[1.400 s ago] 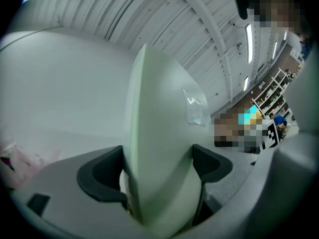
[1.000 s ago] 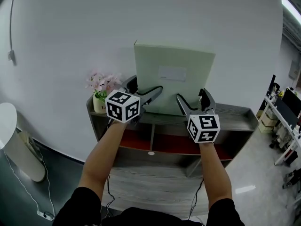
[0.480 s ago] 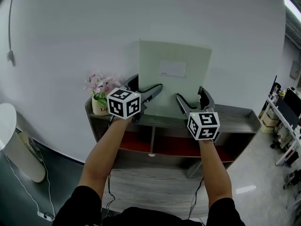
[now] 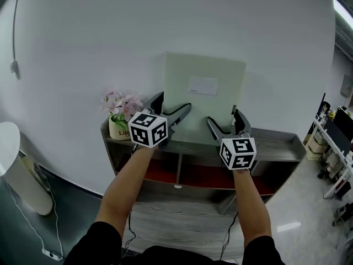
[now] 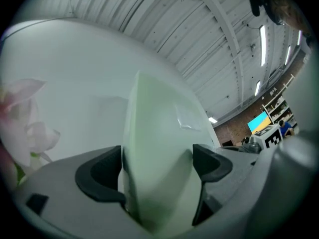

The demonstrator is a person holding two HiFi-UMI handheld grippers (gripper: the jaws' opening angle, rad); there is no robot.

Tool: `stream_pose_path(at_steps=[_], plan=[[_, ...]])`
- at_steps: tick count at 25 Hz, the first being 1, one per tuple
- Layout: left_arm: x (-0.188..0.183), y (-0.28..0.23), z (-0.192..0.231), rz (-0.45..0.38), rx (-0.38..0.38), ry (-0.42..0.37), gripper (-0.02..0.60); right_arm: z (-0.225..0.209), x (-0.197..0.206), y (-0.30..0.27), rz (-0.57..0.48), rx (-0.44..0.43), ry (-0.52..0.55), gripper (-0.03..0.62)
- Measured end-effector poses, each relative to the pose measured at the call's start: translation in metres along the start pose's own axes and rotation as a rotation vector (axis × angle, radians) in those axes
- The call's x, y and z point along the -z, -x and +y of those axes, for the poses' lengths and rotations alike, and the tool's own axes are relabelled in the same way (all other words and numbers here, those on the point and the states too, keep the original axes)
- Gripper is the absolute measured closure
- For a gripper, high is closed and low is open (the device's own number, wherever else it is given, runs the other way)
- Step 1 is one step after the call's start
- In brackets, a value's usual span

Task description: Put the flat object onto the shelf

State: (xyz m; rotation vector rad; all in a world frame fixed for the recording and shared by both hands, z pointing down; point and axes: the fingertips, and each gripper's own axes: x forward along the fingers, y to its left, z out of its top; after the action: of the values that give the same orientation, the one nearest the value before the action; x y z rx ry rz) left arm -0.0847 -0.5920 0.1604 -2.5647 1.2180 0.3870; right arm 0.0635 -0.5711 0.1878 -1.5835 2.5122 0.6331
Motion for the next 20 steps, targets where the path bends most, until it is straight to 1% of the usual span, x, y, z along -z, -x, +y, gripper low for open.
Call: stream_pose_path(at_steps=[3, 6, 10, 14, 17, 20], plan=[[-0.010, 0.006, 0.000, -0.035, -0.054, -0.051, 0.143, 0.001, -0.002, 0.003, -0.001, -0.002, 0.008, 0.161], [-0.018, 0.014, -0.001, -0.074, -0.102, -0.084, 0.143, -0.001, -0.006, 0.008, -0.012, 0.016, 0.009, 0.161], [-0.028, 0.027, -0.011, -0.104, -0.136, -0.140, 0.144, -0.002, -0.015, 0.017, -0.040, 0.032, -0.001, 0.161], [-0.038, 0.045, -0.021, -0.139, -0.168, -0.159, 0.144, 0.006, -0.027, 0.030, -0.075, 0.028, -0.005, 0.161], [-0.041, 0.057, -0.031, -0.153, -0.175, -0.167, 0.147, 0.016, -0.037, 0.042, -0.107, 0.021, 0.021, 0.161], [-0.041, 0.071, -0.041, -0.158, -0.174, -0.160, 0.177, 0.026, -0.045, 0.056, -0.135, 0.018, 0.043, 0.173]])
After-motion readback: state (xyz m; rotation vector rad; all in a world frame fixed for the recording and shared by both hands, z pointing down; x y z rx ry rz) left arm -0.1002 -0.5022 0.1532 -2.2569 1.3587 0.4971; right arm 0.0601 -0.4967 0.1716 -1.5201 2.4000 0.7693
